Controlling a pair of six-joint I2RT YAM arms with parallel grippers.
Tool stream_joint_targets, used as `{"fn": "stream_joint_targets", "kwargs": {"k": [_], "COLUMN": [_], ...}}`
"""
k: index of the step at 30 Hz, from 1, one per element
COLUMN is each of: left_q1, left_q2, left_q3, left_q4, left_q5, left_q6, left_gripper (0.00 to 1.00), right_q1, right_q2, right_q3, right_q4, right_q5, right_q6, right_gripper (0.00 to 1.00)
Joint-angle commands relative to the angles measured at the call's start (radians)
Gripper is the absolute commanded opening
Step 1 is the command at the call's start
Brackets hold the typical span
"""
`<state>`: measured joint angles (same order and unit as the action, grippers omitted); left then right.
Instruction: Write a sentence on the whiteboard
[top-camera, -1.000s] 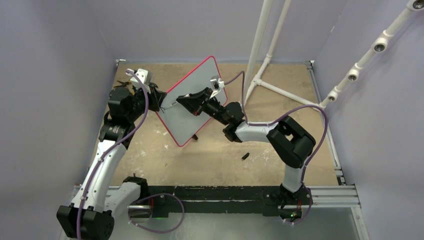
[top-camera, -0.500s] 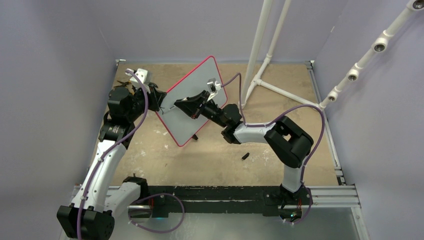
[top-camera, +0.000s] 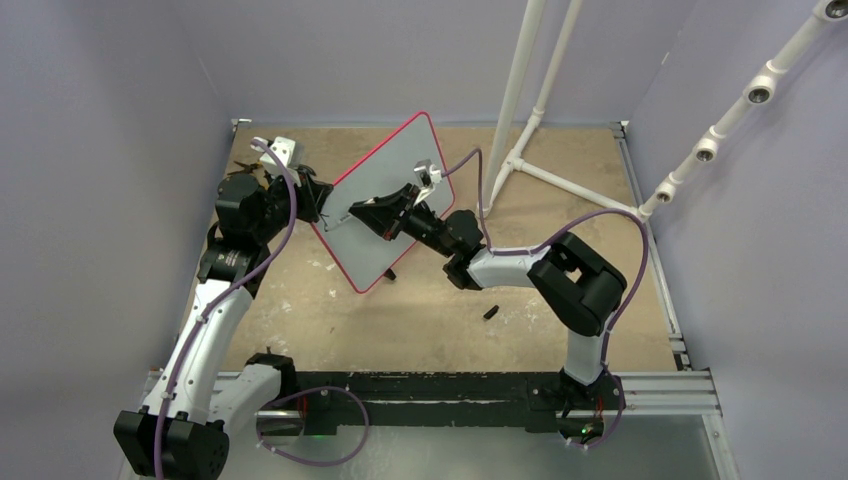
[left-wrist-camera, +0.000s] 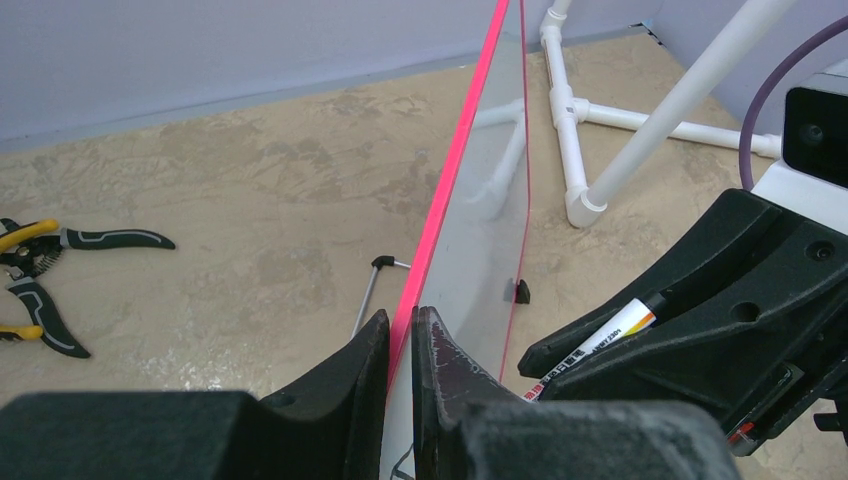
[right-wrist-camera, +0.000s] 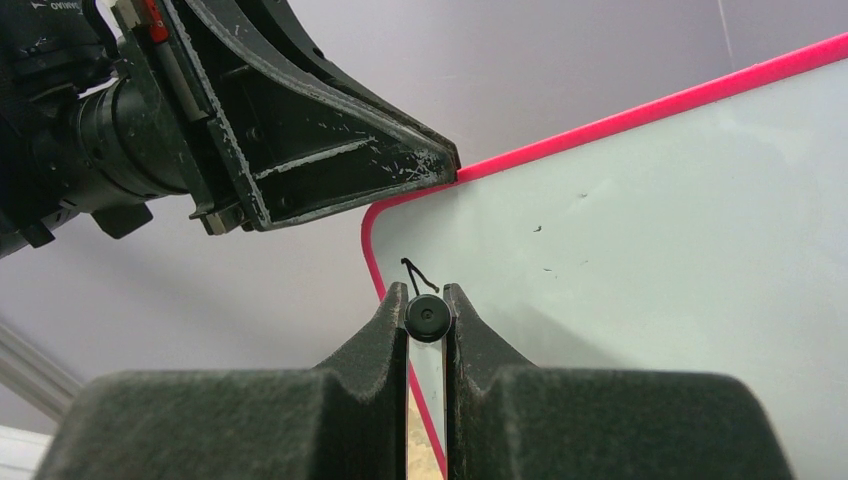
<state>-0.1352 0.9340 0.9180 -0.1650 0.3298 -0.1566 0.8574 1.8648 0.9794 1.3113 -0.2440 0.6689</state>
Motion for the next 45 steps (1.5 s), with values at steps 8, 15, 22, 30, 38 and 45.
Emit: {"fn": "stream_joint_targets", "kwargs": {"k": [8, 15, 22, 30, 38, 45], "left_q1": [0.008, 0.009, 0.011, 0.012, 0.014, 0.016], "left_q2": [0.002, 0.000, -0.001, -0.001, -0.001, -0.002], "left_q3": [-0.010, -0.009, -0.009, -0.011, -0.012, -0.016], "left_q4": [0.027, 0.027, 0.027, 0.027, 0.027, 0.025], "left_q5": [0.033, 0.033, 0.037, 0.036, 0.032, 0.031], "left_q6": [-0.011, -0.011, -0.011, -0.012, -0.012, -0.011], "left_gripper": [0.12, 0.12, 0.12, 0.11, 0.11, 0.11], "right_q1": [0.005, 0.005, 0.005, 0.005, 0.005, 0.005], "right_q2": [-0.054, -0.068, -0.070, -0.078, -0.107, -0.201], "right_q3": [-0.010, -0.009, -0.005, -0.009, -0.036, -0.114], "right_q4": [0.069, 0.071, 0.069, 0.079, 0.084, 0.090], "right_q5": [0.105, 0.127, 0.133, 0.140, 0.123, 0.091], "right_q6": [-0.047, -0.063, -0.065, -0.066, -0.059, -0.037], "right_gripper": [0.00, 0.00, 0.00, 0.00, 0.00, 0.00]}}
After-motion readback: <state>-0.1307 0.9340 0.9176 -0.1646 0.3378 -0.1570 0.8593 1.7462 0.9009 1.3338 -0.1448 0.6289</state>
